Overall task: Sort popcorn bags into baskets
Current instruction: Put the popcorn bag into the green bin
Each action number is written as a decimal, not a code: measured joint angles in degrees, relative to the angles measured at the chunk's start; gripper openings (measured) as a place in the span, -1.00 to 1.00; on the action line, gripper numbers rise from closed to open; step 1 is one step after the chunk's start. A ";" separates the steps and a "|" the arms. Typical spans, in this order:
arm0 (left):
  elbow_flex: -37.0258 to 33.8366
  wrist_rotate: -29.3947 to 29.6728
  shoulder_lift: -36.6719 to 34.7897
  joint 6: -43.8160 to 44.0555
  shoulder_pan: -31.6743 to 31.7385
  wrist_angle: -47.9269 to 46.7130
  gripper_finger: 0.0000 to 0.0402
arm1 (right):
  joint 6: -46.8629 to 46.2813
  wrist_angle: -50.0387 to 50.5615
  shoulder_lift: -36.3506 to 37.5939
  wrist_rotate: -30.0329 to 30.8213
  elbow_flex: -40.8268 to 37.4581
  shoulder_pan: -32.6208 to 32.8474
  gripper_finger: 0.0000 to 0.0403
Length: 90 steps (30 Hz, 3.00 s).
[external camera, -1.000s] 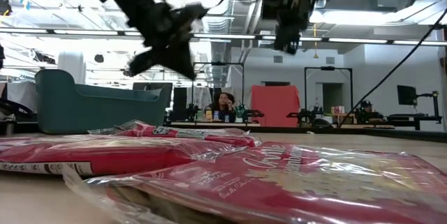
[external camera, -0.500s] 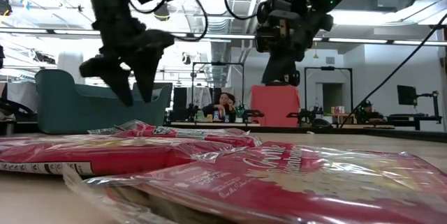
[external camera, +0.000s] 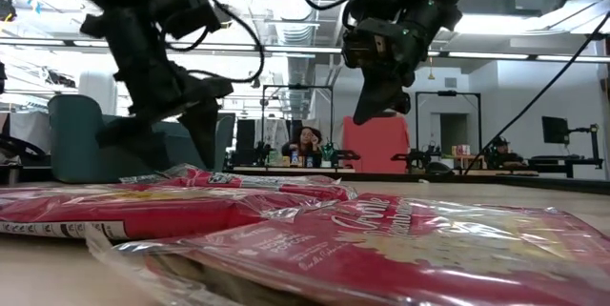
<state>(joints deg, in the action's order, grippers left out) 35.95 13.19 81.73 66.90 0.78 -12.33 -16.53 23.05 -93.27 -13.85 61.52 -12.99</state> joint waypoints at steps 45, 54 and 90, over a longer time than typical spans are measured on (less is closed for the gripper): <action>-6.47 -14.92 5.74 9.72 2.59 35.87 -0.93 | 5.50 -13.21 -7.38 -2.65 1.20 -0.20 -0.91; -4.54 -5.17 -9.31 10.96 2.94 31.93 -0.97 | 7.96 -10.09 7.01 0.91 1.20 -6.49 -0.86; -6.39 23.50 -44.92 23.72 18.28 -25.64 -0.61 | 14.01 -6.36 7.65 3.48 1.20 -8.16 -0.85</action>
<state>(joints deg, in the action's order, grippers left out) 29.56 36.69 36.82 90.61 19.06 -37.98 -2.52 16.69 -85.62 -10.37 62.72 -21.15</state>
